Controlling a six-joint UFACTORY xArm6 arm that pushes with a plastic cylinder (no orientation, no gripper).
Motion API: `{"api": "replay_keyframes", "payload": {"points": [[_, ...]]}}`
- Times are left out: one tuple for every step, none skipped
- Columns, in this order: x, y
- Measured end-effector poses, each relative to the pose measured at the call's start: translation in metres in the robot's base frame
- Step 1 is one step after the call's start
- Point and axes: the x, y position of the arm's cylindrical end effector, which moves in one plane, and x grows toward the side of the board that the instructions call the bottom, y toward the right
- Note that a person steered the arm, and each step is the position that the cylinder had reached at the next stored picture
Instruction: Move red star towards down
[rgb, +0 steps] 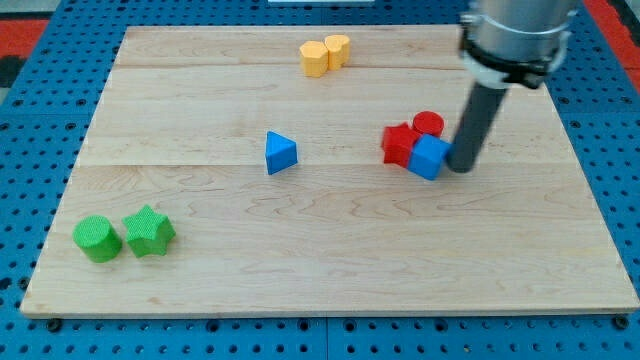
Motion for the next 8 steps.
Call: {"api": "replay_keyframes", "payload": {"points": [[-0.013,0.003],[-0.019,-0.036],[0.009,-0.137],[-0.020,-0.136],[-0.063,-0.131],[-0.066,-0.075],[-0.033,-0.044],[0.017,-0.021]]}}
